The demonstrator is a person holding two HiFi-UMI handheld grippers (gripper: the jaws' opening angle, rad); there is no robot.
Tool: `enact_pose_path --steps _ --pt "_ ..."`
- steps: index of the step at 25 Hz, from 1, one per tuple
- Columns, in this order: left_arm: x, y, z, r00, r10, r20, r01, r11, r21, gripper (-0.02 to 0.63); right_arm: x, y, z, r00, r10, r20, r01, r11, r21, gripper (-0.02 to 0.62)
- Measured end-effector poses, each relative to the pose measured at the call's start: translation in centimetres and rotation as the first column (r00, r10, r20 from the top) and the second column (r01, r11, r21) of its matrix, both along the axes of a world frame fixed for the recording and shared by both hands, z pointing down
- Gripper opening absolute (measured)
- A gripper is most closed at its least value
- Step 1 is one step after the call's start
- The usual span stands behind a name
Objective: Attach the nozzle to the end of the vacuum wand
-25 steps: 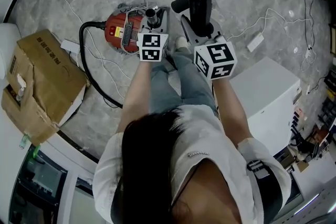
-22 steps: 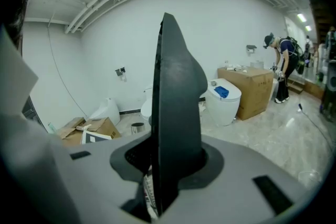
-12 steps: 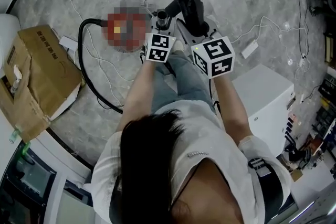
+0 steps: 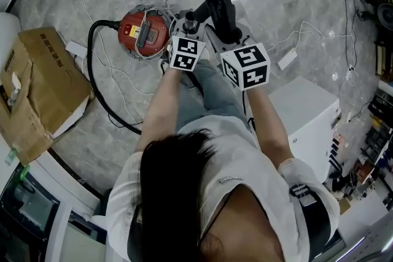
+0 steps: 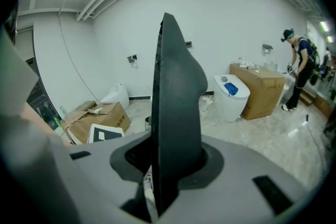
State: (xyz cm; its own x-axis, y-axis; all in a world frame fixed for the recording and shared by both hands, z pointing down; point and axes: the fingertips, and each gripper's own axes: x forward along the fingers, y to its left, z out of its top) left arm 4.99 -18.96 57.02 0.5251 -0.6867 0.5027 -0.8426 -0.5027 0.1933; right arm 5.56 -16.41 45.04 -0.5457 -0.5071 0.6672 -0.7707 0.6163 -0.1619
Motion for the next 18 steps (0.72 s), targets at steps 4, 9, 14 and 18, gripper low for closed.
enact_pose_path --steps 4,9,14,18 --pt "0.6 0.6 -0.3 1.0 0.009 -0.004 -0.009 1.0 0.0 0.025 -0.5 0.2 0.2 1.0 -0.019 0.0 0.019 1.0 -0.007 0.124" --pt "0.4 1.4 -0.6 1.0 0.013 -0.007 -0.013 1.0 0.018 0.025 -1.0 0.7 0.0 0.998 -0.069 -0.012 0.069 0.998 0.007 0.124" --pt "0.6 1.4 -0.6 1.0 0.024 -0.009 -0.024 1.0 0.016 0.025 -1.5 1.1 -0.3 0.99 -0.124 -0.071 0.126 0.991 0.032 0.124" --pt "0.6 1.6 -0.6 1.0 0.024 -0.008 -0.024 1.0 0.017 0.025 -1.7 1.2 -0.4 0.976 -0.173 -0.135 0.181 0.982 0.051 0.124"
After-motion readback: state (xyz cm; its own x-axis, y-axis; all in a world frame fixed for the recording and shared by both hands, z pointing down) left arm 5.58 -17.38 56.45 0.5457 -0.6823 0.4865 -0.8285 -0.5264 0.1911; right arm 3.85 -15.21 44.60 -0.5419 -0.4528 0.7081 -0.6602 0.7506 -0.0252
